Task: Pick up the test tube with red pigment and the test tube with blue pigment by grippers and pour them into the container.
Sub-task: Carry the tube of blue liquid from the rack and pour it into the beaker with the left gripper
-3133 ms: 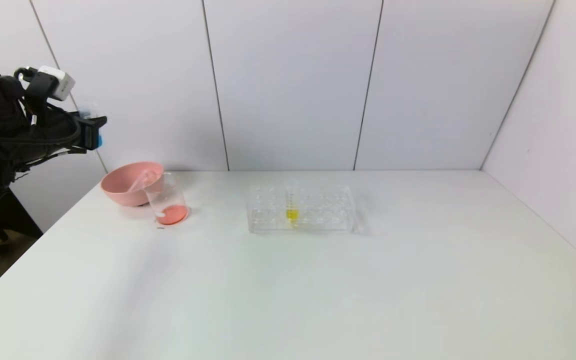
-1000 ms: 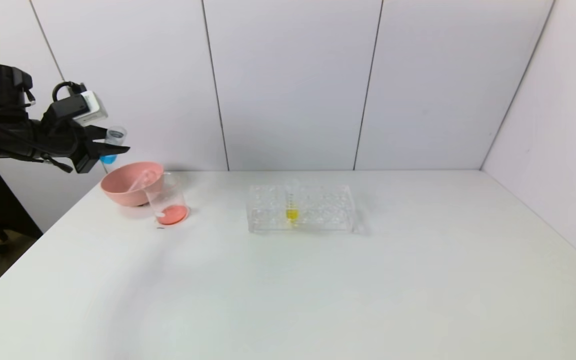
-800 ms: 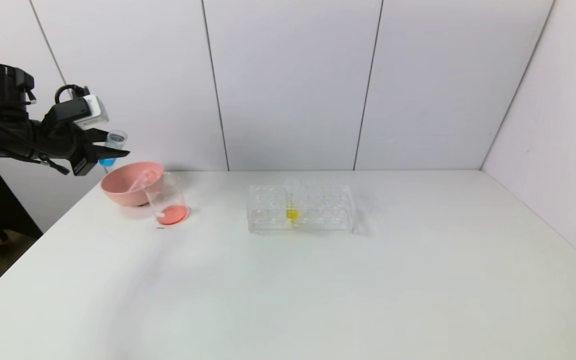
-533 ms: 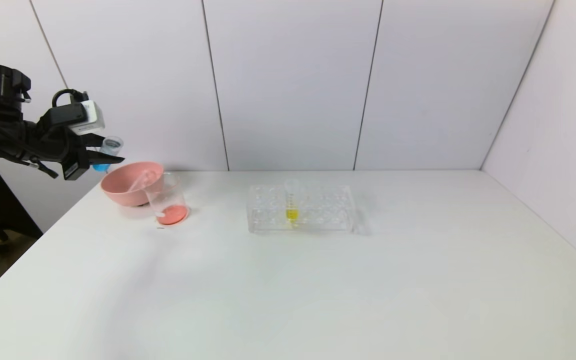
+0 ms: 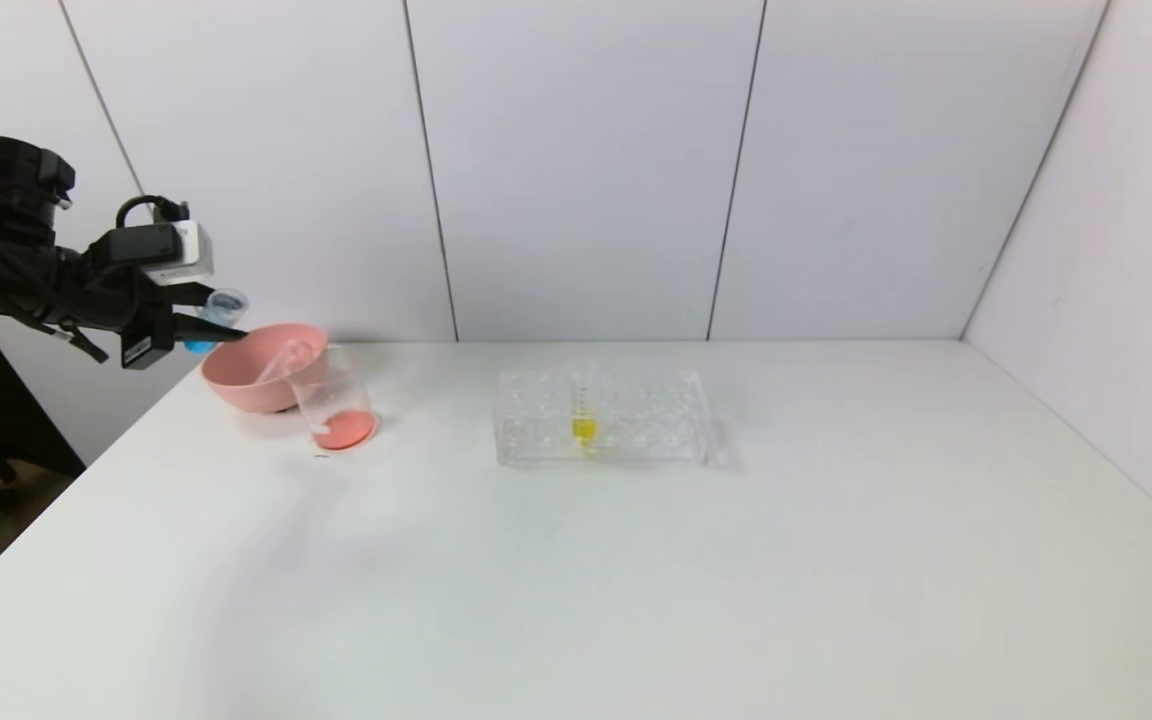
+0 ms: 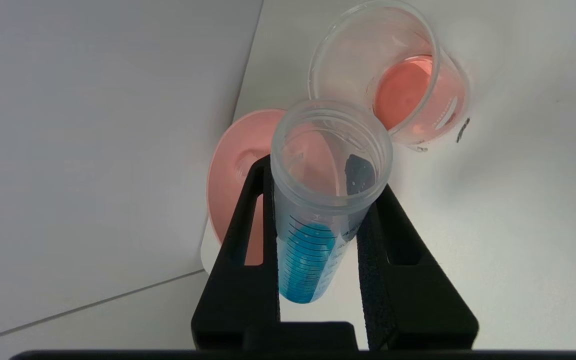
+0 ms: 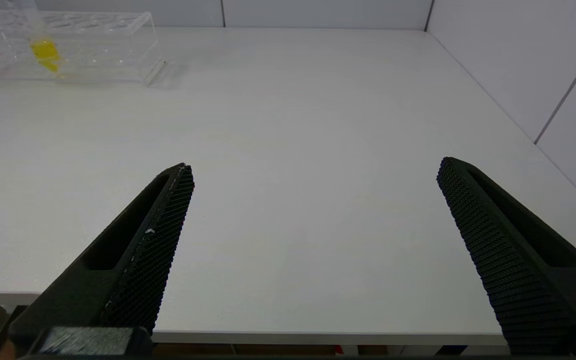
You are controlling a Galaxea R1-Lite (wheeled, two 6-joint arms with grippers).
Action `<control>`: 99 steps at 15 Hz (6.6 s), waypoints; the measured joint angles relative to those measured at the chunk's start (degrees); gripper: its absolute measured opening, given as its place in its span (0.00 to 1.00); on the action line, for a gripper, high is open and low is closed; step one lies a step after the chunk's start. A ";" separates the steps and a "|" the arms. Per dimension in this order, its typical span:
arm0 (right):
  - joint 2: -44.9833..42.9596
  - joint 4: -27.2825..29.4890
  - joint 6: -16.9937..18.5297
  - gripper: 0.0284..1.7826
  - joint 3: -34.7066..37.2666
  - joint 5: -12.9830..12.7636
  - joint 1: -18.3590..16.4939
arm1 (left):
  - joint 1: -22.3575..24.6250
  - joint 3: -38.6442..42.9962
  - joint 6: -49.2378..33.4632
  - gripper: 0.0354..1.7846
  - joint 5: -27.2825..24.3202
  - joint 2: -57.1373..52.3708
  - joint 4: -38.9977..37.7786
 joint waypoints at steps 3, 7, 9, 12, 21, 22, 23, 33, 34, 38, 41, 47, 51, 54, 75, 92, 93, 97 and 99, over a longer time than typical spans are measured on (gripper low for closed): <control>0.00 0.00 0.00 1.00 0.00 0.00 0.00 | 0.07 -3.24 3.74 0.24 0.48 1.74 4.74; 0.00 0.00 0.00 1.00 0.00 0.00 0.00 | 0.00 -6.45 6.40 0.24 4.74 2.77 9.52; 0.00 0.00 0.00 1.00 0.00 0.00 0.00 | -0.17 -8.01 6.78 0.24 6.64 3.18 11.30; 0.00 0.00 0.00 1.00 0.00 0.00 0.00 | -0.87 -9.70 6.84 0.24 10.72 4.00 13.43; 0.00 0.00 0.00 1.00 0.00 0.00 0.00 | -3.54 -10.34 6.73 0.24 16.68 4.39 11.89; 0.00 0.00 0.00 1.00 0.00 0.00 0.00 | -3.91 -10.34 6.80 0.24 16.96 4.50 11.75; 0.00 0.00 0.00 1.00 0.00 0.00 0.00 | -4.19 -10.34 6.91 0.24 17.12 4.56 11.67; 0.00 0.00 0.00 1.00 0.00 0.00 0.00 | -6.03 -10.96 6.72 0.24 21.55 5.39 10.48; 0.00 0.00 0.00 1.00 0.00 0.00 0.00 | -6.16 -11.04 6.69 0.24 21.99 5.49 10.51; 0.00 0.00 0.00 1.00 0.00 0.00 0.00 | -6.53 -11.13 6.56 0.24 22.44 5.71 10.51; 0.00 0.00 0.00 1.00 0.00 0.00 0.00 | -6.56 -11.13 6.50 0.24 24.17 5.72 10.51; 0.00 0.00 0.00 1.00 0.00 0.00 0.00 | -8.98 -11.13 4.29 0.24 29.42 6.05 9.44; 0.00 0.00 0.00 1.00 0.00 0.00 0.00 | -9.79 -11.13 3.41 0.24 30.16 6.55 8.50; 0.00 0.00 0.00 1.00 0.00 0.00 0.00 | -10.03 -11.13 3.39 0.24 31.59 6.73 8.44; 0.00 0.00 0.00 1.00 0.00 0.00 0.00 | -12.96 -11.13 0.35 0.24 40.25 7.56 8.39; 0.00 0.00 0.00 1.00 0.00 0.00 0.00 | -15.34 -11.13 0.72 0.24 48.38 8.35 8.25; 0.00 0.00 0.00 1.00 0.00 0.00 0.00 | -15.52 -11.13 0.74 0.24 48.99 8.35 8.24; 0.00 0.00 0.00 1.00 0.00 0.00 0.00 | -16.24 -11.13 0.72 0.24 50.40 8.35 7.86; 0.00 0.00 0.00 1.00 0.00 0.00 0.00 | -16.55 -11.13 0.71 0.24 50.85 8.35 7.67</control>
